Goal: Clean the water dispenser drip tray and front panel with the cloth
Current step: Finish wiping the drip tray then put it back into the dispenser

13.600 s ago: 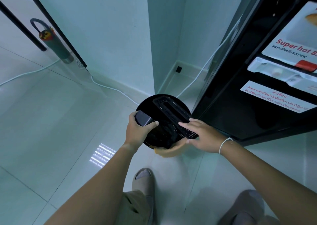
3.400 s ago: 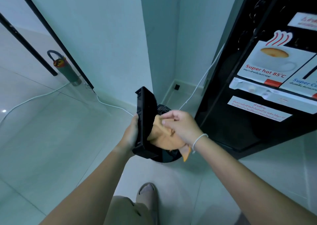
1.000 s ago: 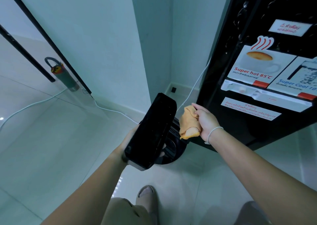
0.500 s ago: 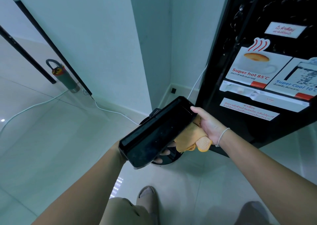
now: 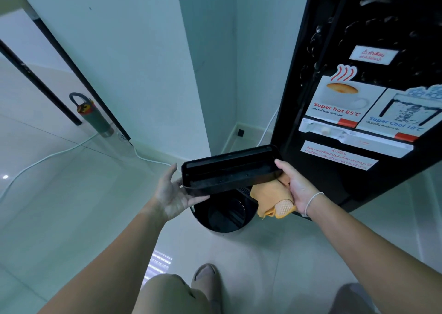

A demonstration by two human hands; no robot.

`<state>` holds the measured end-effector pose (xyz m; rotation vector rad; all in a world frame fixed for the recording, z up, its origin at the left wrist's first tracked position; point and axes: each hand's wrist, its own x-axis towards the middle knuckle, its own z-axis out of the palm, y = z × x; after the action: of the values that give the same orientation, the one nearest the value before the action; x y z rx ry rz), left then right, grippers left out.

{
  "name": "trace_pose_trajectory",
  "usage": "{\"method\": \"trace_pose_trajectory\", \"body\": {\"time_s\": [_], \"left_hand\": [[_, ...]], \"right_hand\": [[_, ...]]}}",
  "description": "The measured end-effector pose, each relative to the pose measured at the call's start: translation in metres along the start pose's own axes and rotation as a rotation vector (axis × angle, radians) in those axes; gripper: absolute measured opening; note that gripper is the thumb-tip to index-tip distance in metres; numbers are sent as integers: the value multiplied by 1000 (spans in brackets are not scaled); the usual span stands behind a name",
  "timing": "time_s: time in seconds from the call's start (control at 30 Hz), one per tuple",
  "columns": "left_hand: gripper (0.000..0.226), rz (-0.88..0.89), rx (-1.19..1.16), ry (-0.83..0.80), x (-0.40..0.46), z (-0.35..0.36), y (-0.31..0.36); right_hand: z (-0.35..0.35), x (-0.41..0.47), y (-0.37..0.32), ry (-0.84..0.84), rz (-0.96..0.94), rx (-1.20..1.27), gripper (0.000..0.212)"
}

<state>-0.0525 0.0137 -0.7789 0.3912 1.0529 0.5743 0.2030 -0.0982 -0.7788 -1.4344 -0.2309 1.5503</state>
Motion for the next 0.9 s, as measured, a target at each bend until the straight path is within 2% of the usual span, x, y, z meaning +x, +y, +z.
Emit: {"method": "trace_pose_trajectory", "body": {"time_s": [0.13,0.2,0.3,0.43,0.67,0.9], "left_hand": [[24,101,99,-25,-9,20,-1],[18,122,106,-35,-8,31,-5],[21,122,136,-64,-10,56,-12],[22,139,182,-133,-13,93,-24],[25,174,327,-304,-21,167,-36],[24,195,374,-331,-12,221,-46]], "right_hand": [[-14,-6,14,30,-16,54,50],[-20,-13,18,75,-21,79,53],[-37,-30,20,141,-79,116,54],[-64,-58,14,188,-170,122,76],[-116,-96,-7,365,-250,149,94],[-150,-107,-29,481,-295,168,96]]}}
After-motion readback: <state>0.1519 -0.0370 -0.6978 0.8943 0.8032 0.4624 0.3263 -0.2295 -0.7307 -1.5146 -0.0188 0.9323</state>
